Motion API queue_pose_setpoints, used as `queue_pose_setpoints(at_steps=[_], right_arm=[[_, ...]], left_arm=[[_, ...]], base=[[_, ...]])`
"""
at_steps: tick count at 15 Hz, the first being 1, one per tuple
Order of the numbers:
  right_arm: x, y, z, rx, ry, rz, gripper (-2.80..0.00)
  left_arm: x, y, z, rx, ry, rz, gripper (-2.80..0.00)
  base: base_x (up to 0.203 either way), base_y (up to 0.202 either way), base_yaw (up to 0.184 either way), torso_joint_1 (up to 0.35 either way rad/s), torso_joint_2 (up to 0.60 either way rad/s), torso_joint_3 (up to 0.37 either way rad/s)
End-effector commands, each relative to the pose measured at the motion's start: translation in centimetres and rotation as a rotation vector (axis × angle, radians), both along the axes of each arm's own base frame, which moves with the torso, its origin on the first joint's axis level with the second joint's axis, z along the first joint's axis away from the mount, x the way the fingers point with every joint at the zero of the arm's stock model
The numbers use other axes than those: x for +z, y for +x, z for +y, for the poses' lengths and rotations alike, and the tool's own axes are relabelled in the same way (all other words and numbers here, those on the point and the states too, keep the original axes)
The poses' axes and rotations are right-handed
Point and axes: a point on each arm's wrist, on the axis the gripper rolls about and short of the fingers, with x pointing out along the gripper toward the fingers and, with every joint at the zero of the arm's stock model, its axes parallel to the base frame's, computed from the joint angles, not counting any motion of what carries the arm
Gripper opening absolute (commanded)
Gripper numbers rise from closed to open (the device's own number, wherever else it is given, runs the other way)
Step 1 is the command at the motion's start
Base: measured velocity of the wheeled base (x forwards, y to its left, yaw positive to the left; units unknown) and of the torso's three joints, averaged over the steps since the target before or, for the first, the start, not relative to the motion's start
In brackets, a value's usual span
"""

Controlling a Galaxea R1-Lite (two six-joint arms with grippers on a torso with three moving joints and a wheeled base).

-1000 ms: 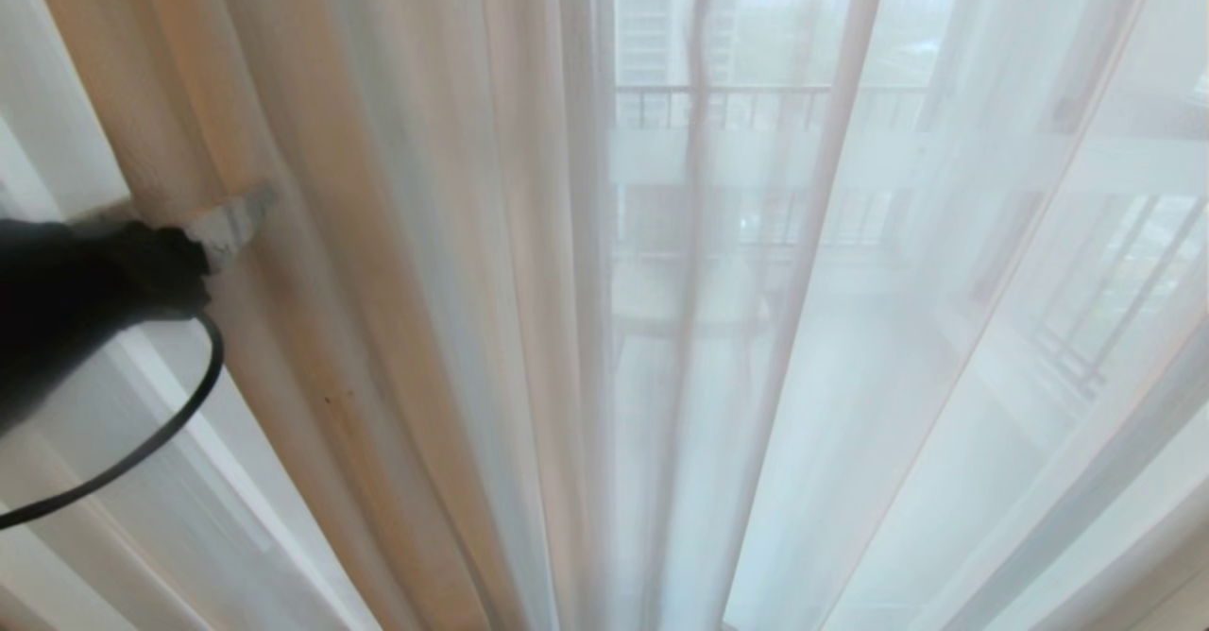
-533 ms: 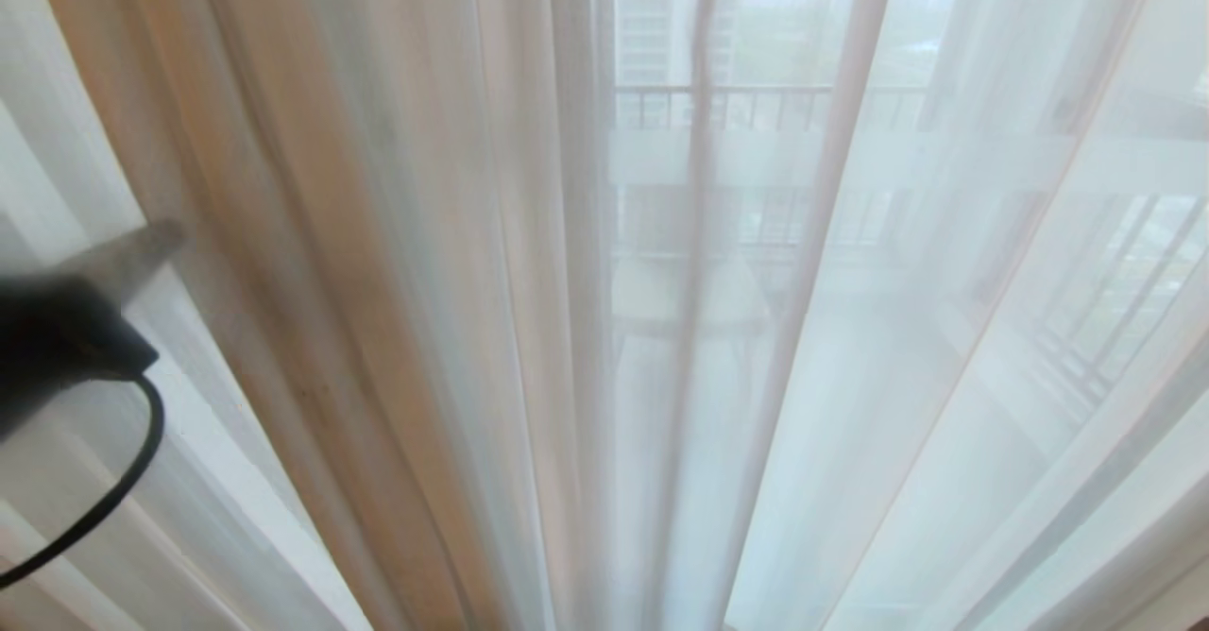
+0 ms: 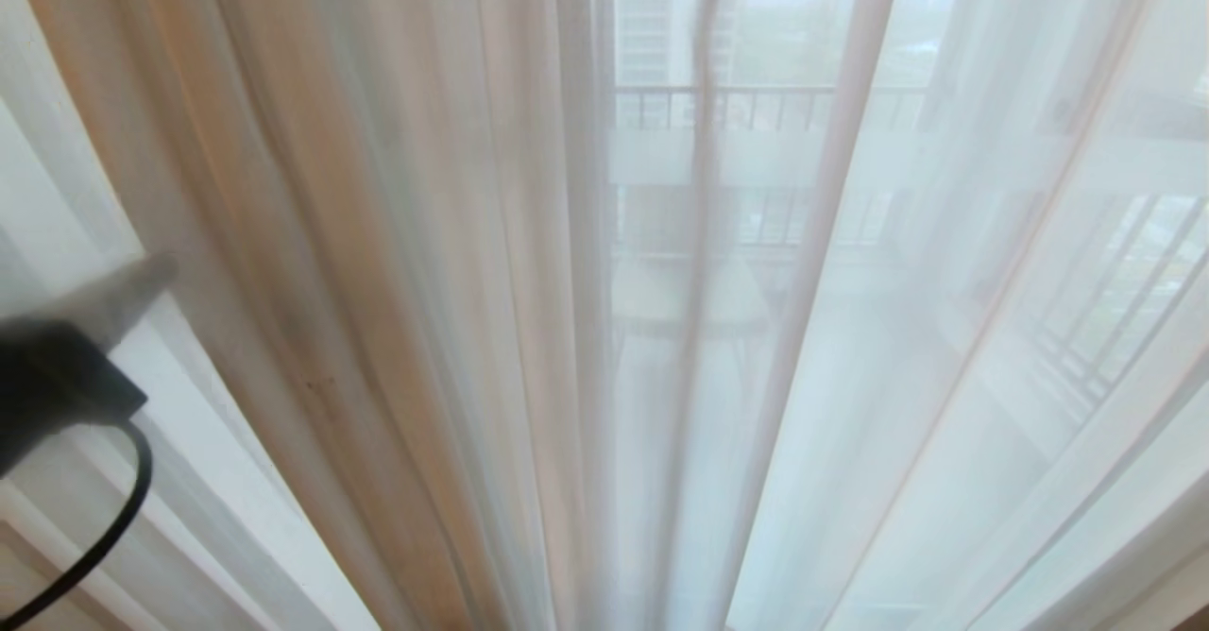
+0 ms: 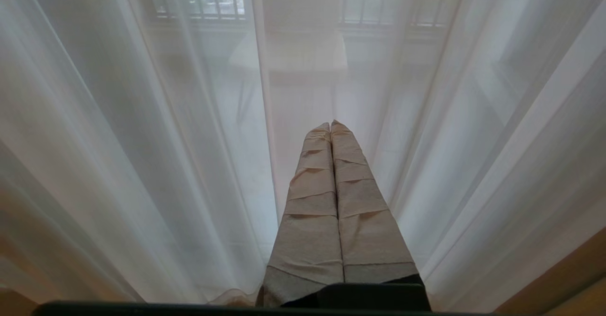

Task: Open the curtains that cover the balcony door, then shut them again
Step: Close the inner curtains on both sides, then close the outer curtains on both sides

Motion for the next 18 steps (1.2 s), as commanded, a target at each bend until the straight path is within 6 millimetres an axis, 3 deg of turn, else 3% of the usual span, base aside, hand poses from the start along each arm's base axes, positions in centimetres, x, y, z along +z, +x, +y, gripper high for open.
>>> queue_pose_setpoints(at_steps=[1, 7, 15, 18], right_arm=[[0.0, 0.0, 0.0, 0.001, 0.0, 0.002, -2.8], [0.0, 0.0, 0.0, 0.001, 0.0, 0.001, -2.8], [0.0, 0.0, 0.0, 0.001, 0.0, 0.001, -2.8], [0.0, 0.0, 0.0, 0.001, 0.001, 0.003, -2.8]], left_arm=[[-1.2, -0.2, 0.0, 0.0, 0.007, 0.036, -2.8], [-6.6, -3.8, 1.3, 0.058, 0.041, 0.134, -2.8], [-10.6, -11.0, 2.3, 0.067, 0.105, 0.065, -2.8], [-12.8, -12.0, 2.4, 0.033, 0.229, 0.183, -2.8]], base=[[0.0, 0.0, 0.0, 0.0, 0.0, 0.0], [0.0, 0.0, 0.0, 0.0, 0.0, 0.0], [0.0, 0.0, 0.0, 0.0, 0.0, 0.0], [0.0, 0.0, 0.0, 0.0, 0.0, 0.0]])
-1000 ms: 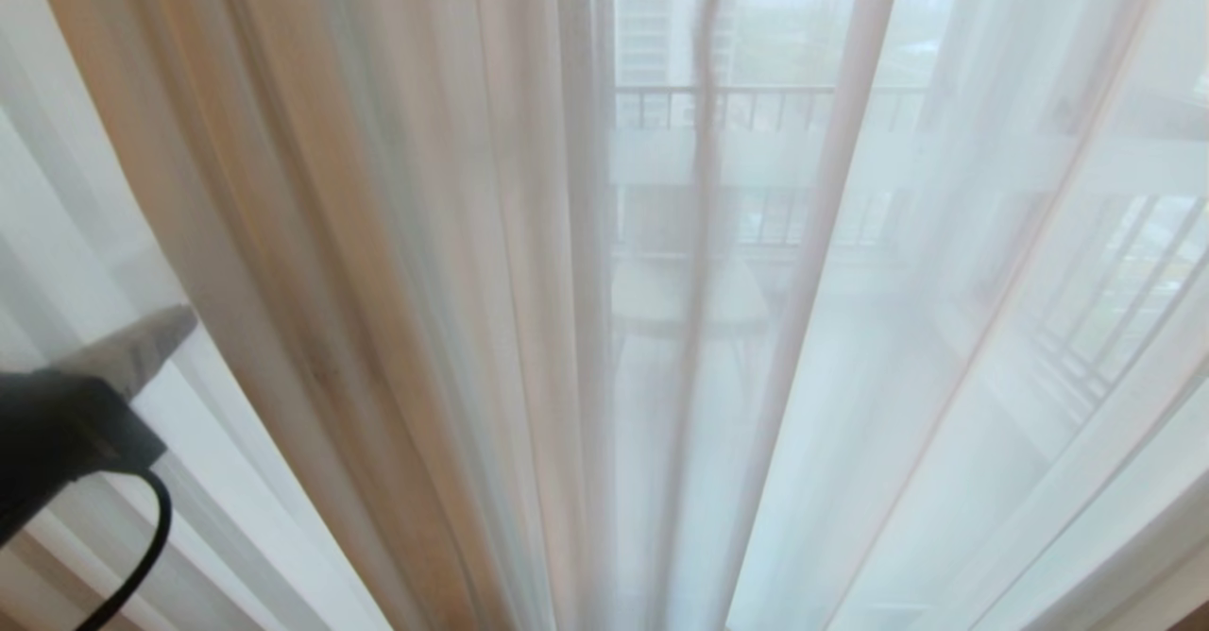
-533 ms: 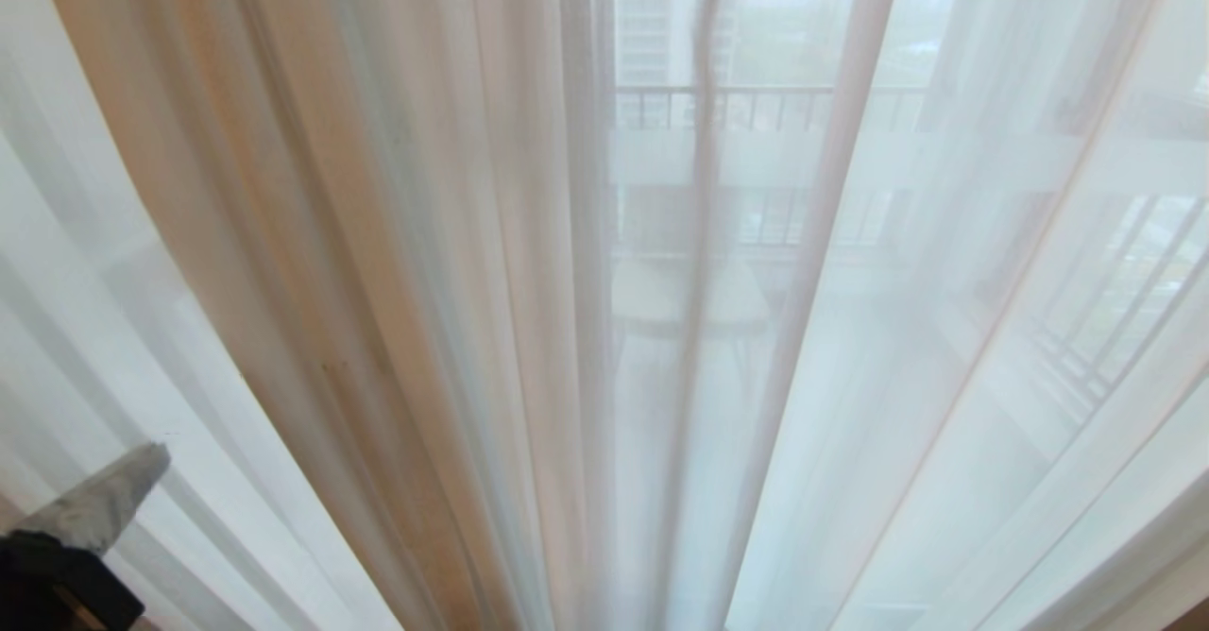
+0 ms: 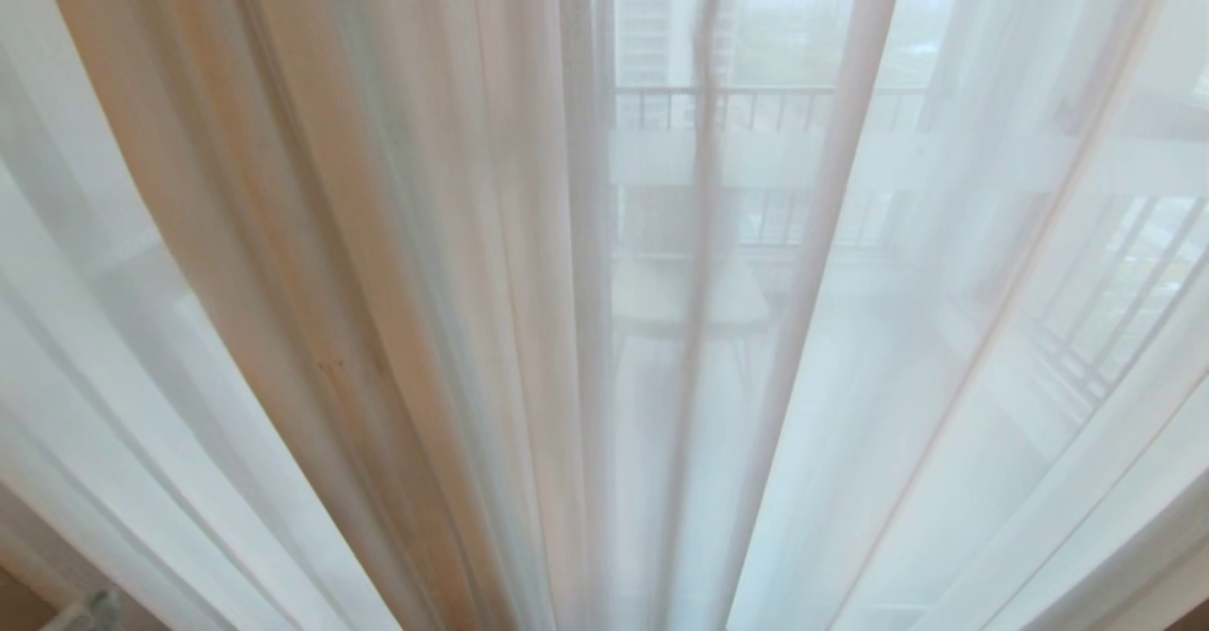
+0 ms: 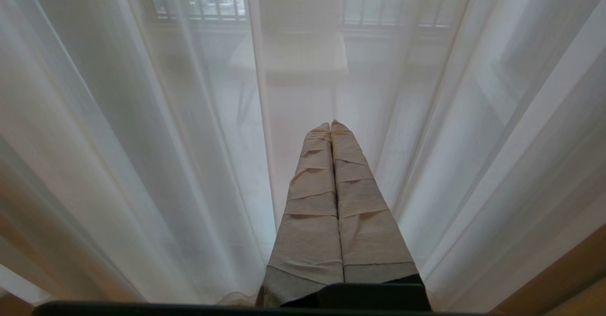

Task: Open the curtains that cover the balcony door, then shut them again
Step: Close the outer curtains on both sides

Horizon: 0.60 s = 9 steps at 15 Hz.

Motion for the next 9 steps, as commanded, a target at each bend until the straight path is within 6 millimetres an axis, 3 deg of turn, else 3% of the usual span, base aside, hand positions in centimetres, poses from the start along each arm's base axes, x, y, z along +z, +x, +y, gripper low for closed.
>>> queue_pose_setpoints(at_steps=[1, 5, 9], right_arm=[[0.0, 0.0, 0.0, 0.001, 0.0, 0.002, -2.8], [0.0, 0.0, 0.0, 0.001, 0.0, 0.004, -2.8], [0.0, 0.0, 0.0, 0.001, 0.0, 0.001, -2.8]], left_arm=[[-1.3, -0.8, 0.1, -0.032, 0.053, 0.056, -2.8], [-2.4, -1.1, 0.0, -0.078, 0.063, 0.163, -2.8], [-2.4, -1.6, 0.0, 0.062, 0.047, 0.101, -2.8]], base=[[0.0, 0.0, 0.0, 0.0, 0.0, 0.0], [0.0, 0.0, 0.0, 0.0, 0.0, 0.0], [0.0, 0.0, 0.0, 0.0, 0.0, 0.0]])
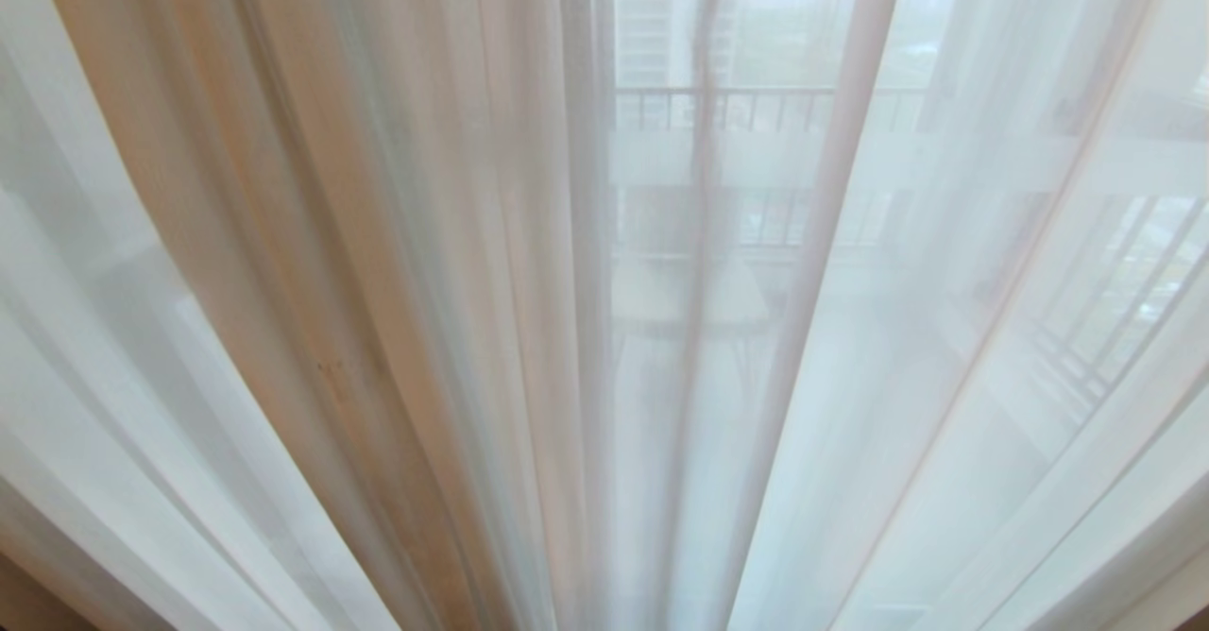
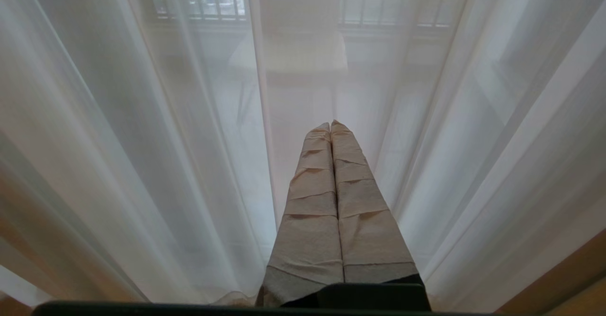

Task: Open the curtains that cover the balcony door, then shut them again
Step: Close the outer curtains on both sides

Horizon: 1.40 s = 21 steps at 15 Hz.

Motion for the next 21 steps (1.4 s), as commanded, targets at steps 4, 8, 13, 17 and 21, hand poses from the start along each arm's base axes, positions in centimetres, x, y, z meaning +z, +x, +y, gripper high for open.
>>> queue_pose_setpoints(at_steps=[4, 8, 13, 17, 21], right_arm=[[0.0, 0.0, 0.0, 0.001, -0.002, 0.002, -2.8], [0.0, 0.0, 0.0, 0.001, -0.001, 0.002, -2.8], [0.0, 0.0, 0.0, 0.001, -0.001, 0.002, -2.8], [0.0, 0.0, 0.0, 0.001, -0.001, 0.002, -2.8], [0.0, 0.0, 0.0, 0.001, -0.001, 0.002, -2.8]], left_arm=[[-0.3, -1.7, 0.0, 0.037, -0.007, -0.218, -2.8], [-0.3, -2.0, 0.0, 0.037, -0.01, -0.252, -2.8], [-0.3, -2.0, 0.0, 0.038, -0.012, -0.252, -2.8], [-0.3, -2.0, 0.0, 0.038, -0.012, -0.252, -2.8], [-0.4, -2.0, 0.0, 0.039, -0.012, -0.251, -2.8]], base=[[0.0, 0.0, 0.0, 0.0, 0.0, 0.0], [0.0, 0.0, 0.0, 0.0, 0.0, 0.0], [0.0, 0.0, 0.0, 0.0, 0.0, 0.0], [0.0, 0.0, 0.0, 0.0, 0.0, 0.0], [0.0, 0.0, 0.0, 0.0, 0.0, 0.0]])
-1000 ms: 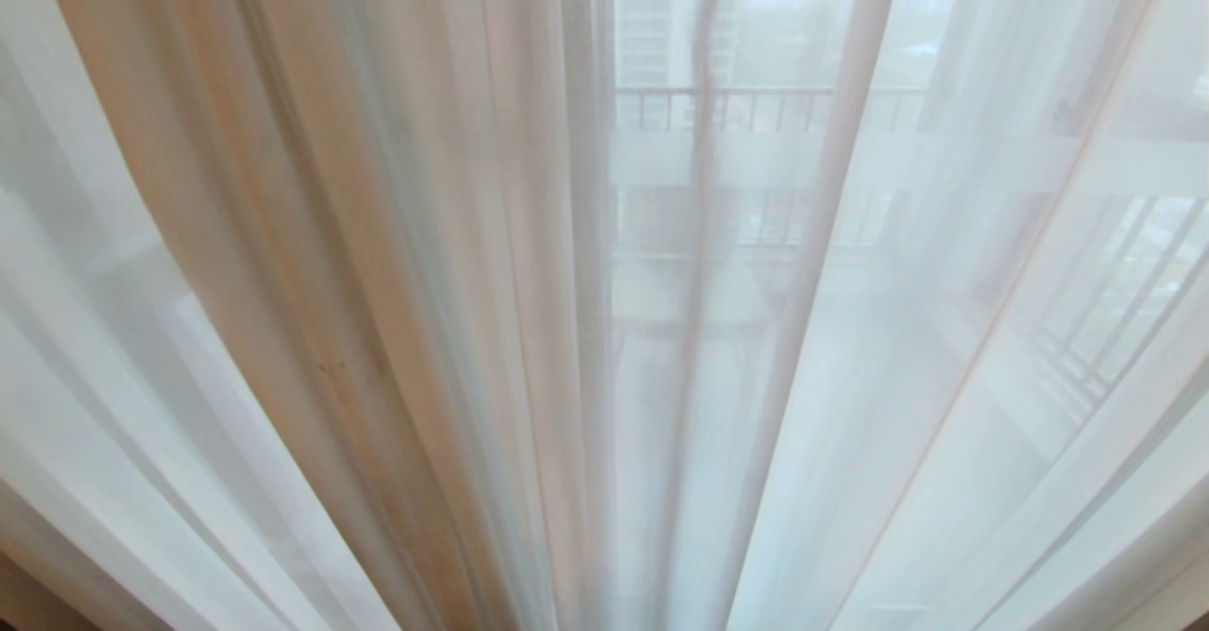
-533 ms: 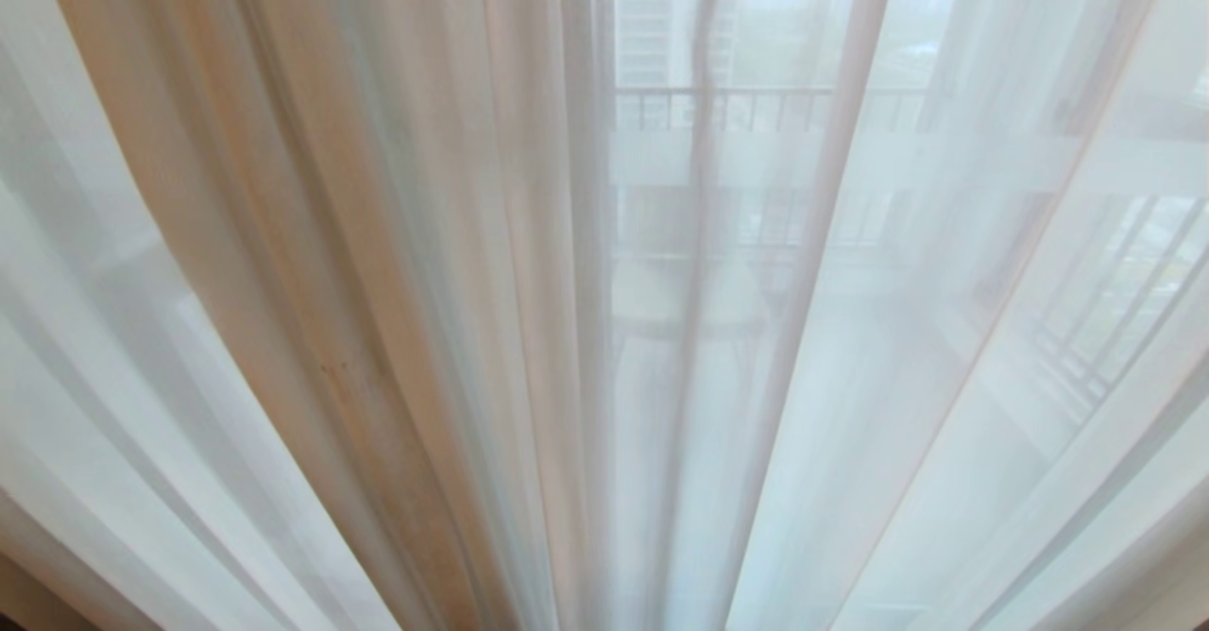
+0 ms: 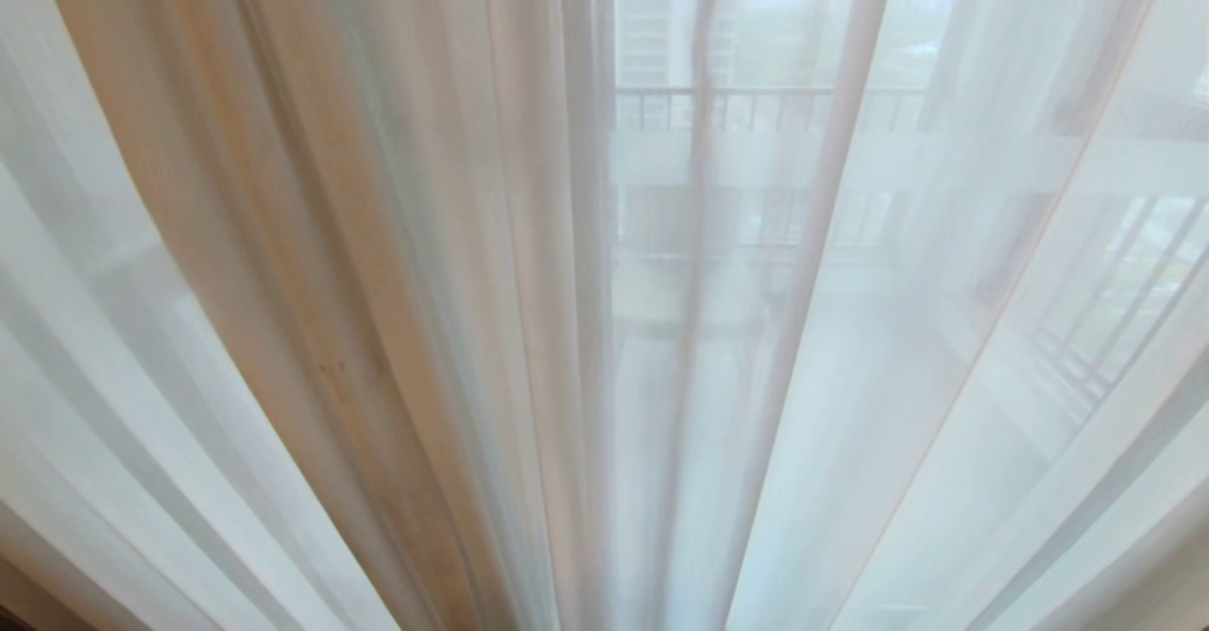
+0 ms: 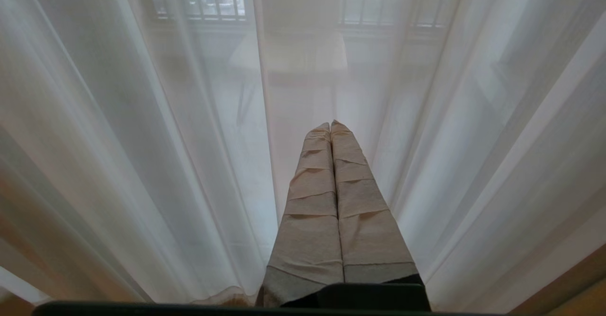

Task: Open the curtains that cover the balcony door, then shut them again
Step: Close the outer curtains on both sides

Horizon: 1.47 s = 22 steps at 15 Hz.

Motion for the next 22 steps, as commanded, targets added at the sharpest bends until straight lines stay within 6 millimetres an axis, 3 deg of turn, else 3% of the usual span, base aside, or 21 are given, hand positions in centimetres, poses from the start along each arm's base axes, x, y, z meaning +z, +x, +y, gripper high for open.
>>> queue_pose_setpoints(at_steps=[1, 22], right_arm=[[0.04, 0.0, 0.0, 0.001, 0.0, 0.0, -2.8], [0.04, 0.0, 0.0, 0.001, 0.0, 0.0, -2.8]], left_arm=[[-0.01, -0.02, 0.0, 0.0, -0.008, -0.002, -2.8], [-0.04, -0.02, 0.0, 0.0, -0.067, 0.002, -2.8]], base=[[0.0, 0.0, 0.0, 0.0, 0.0, 0.0], [0.0, 0.0, 0.0, 0.0, 0.0, 0.0]])
